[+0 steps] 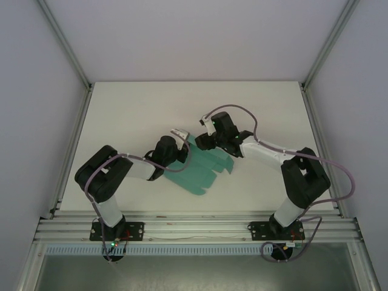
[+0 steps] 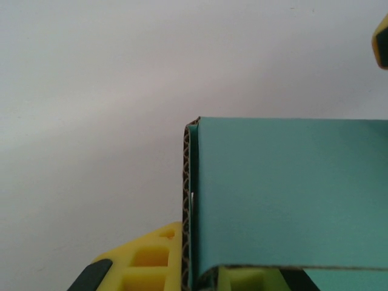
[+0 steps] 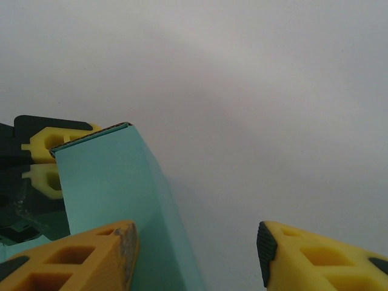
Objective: Assemble paper box
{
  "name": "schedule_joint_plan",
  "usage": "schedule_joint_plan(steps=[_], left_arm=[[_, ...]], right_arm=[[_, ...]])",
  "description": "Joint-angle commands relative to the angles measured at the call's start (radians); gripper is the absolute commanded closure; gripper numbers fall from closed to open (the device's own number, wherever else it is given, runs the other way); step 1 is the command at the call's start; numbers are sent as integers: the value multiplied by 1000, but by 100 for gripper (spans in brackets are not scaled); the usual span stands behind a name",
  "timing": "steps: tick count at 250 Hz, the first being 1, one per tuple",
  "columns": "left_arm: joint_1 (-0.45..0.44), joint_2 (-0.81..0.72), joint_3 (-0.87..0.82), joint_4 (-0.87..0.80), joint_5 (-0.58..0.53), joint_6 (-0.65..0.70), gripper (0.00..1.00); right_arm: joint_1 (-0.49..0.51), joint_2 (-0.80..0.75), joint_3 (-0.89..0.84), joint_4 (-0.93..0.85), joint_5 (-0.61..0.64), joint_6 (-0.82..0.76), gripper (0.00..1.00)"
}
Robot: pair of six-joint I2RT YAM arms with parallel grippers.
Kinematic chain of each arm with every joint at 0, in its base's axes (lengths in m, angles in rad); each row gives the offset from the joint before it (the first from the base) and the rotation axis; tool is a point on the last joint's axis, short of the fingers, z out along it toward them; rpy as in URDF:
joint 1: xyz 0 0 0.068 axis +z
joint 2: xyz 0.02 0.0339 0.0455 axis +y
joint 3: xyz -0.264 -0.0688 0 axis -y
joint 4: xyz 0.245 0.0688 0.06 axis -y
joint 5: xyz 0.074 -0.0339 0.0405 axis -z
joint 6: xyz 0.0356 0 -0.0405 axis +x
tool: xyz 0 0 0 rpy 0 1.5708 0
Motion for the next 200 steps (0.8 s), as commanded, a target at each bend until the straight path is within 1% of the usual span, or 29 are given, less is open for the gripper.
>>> schedule_joint_plan(steps=[1,29,37,47,51,84,108,122,136,139,151,167,183,200], left_arm=[[-7,34,0,-6,-1,-44,90],[-7,24,-7,36,-63,-78,89],[-7,20,-12,61,-70,-83,86],[-7,20,-12,81,-64,-83,79],[-7,18,-9,82,-61,-80,78],[-5,35,38,41,-48,-60,77],[-2,60,60,26,-53,-57,87],[0,76,73,13,-55,-54,90],[-1,91,87,-6,-86,-52,100],[0,94,89,-7,-97,-56,100],[1,103,95,-17,-137,-65,100],[1,100,94,-29,-153,-68,100],[0,77,87,-53,-150,-89,100],[4,41,90,-115,-159,-129,100]], right_arm=[[8,73,-28,-77,-48,-1,46],[9,73,-46,-79,-44,-5,47],[9,72,-49,-80,-43,-9,48],[10,73,-50,-84,-42,-10,48],[9,75,-50,-87,-43,-14,48],[10,81,-34,-112,-43,-23,48],[9,78,-36,-101,-47,-20,49],[10,75,-41,-92,-54,-15,49],[9,69,-43,-89,-67,-5,49],[9,66,-43,-89,-67,-1,48],[9,57,-43,-91,-76,12,45],[7,29,-51,-88,-70,38,39],[4,-22,-69,-75,-35,64,26],[-8,-104,-101,-57,29,113,19]])
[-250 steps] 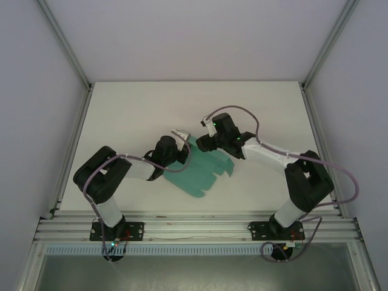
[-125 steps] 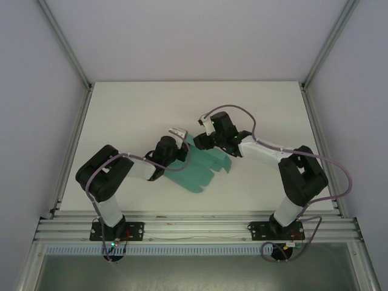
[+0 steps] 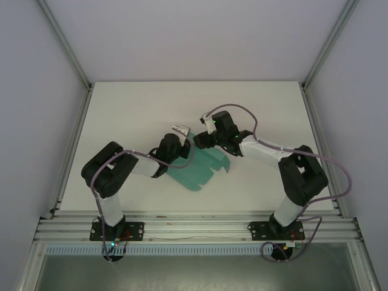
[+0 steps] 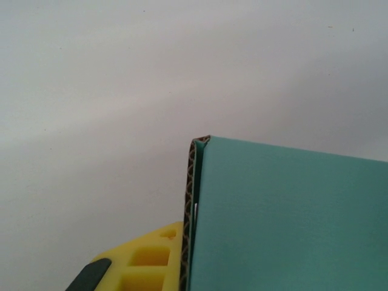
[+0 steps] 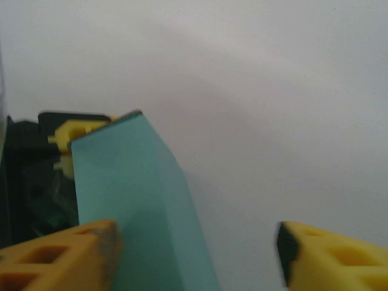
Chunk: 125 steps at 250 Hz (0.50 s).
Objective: Assemble paper box
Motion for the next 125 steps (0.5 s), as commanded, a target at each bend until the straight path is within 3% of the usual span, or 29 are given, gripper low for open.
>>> schedule_joint_plan(steps=[1,23,52,69,104,125], left_arm=[[8,-29,21,-131,-56,-90,100],[29,-82,28,-251,-35,-171,100],[85,-138,12,-320,101,-264,100],[108,-162,-11,-322,159,-280,100],[118,-201,-13,-352,259,-260,100],[118,-210,12,-392,283,-264,100]], right_arm=[[7,-109,-77,-108,53,73,19],[-28,-239,-126,-101,70,117,13],[-59,-419,-226,-64,53,150,6],[-82,-489,-290,-26,-20,166,3],[-88,-567,-351,19,-133,157,5],[-90,-527,-333,7,-135,152,15]])
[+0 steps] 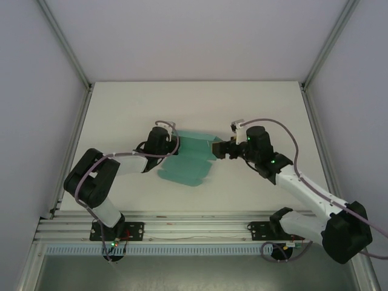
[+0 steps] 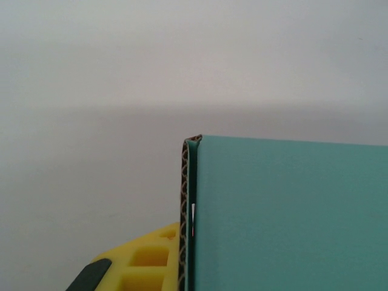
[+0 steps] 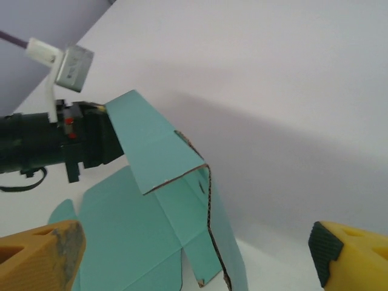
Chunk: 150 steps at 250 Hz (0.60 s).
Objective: Assemble paper box
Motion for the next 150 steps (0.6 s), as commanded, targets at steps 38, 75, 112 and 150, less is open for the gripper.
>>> schedule_joint_plan(steps=[38,75,112,150], left_arm=[[-2,-24,60,-132,94,-29,100],[-3,31,106,-186,61,-34,100],[-4,81,133,-225,15,-44,100],[-17,128,178,-324,-198,-83,96]], right_arm=[[1,128,50,-13,-121,-91,30],[1,151,25,54,-104,-102,63],[1,153,14,63,-122,-106,80],[3,144,-14,101,-140,-103,90]])
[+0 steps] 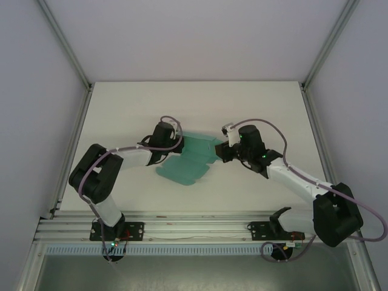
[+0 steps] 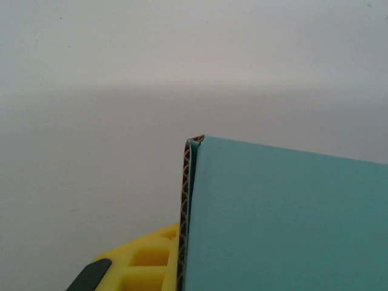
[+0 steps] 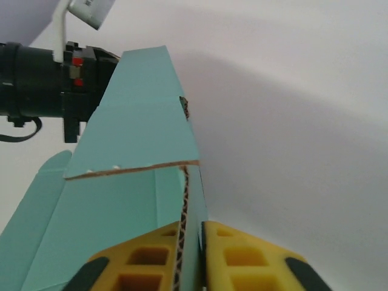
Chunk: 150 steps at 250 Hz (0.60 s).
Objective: Assemble paper box
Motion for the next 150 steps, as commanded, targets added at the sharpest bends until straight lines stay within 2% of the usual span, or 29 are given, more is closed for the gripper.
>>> schedule_joint_plan(steps=[1,43,61,110,135,150], left_arm=[[-7,55,39,-136,-213,-44,96],[-60,108,86,-243,-434,-56,96],[-79,135,109,-288,-496,-66,95],[-82,181,137,-377,-577,-132,95],[-82,186,153,-417,-609,-152,89],[-82,188,175,-466,-653,-175,89]], right_arm=[[2,-13,-23,55,-40,-7,90],[4,-1,-24,54,-43,5,97],[3,3,-27,58,-35,14,100],[5,-8,-32,48,-15,15,100],[5,-10,-33,48,-8,15,100],[5,-15,-37,54,-11,15,100]])
